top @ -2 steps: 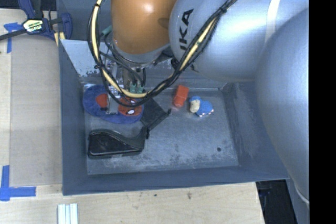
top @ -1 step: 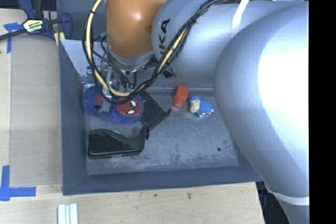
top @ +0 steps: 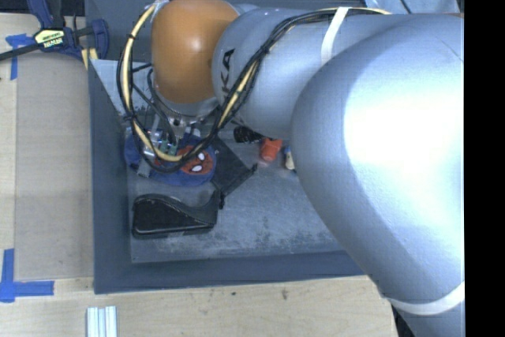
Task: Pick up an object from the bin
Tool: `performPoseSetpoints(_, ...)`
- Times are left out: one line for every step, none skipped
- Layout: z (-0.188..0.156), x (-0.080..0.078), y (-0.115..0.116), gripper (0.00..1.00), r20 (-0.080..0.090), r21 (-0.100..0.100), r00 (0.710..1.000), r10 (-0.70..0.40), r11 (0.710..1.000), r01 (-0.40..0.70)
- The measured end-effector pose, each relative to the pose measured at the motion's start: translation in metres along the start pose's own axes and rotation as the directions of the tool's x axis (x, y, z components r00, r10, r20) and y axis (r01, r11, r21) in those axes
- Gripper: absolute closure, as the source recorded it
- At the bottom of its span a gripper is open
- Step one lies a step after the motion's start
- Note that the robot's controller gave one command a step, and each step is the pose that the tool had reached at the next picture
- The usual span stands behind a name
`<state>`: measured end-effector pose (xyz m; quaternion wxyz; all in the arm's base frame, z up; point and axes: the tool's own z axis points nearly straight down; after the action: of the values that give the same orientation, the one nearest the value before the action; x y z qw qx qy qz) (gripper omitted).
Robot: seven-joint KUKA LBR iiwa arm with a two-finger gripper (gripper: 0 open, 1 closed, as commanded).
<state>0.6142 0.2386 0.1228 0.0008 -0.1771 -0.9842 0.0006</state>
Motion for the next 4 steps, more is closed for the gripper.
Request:
performPoseSetpoints(0.006, 0.004, -0.003, 0.00, 0.001, -0.001, 0.991, 0.133, 0.991, -0.133)
performPoseSetpoints(0.052, 0.015, -0.002, 0.00, 0.004, -0.006, 0.929, 0.370, 0.929, -0.370)
performPoseSetpoints(0.050, 0.014, -0.001, 0.00, 0.005, -0.009, 0.929, 0.369, 0.929, -0.369)
performPoseSetpoints(0.048, 0.013, -0.001, 1.00, 0.007, -0.012, 0.929, 0.369, 0.929, -0.369)
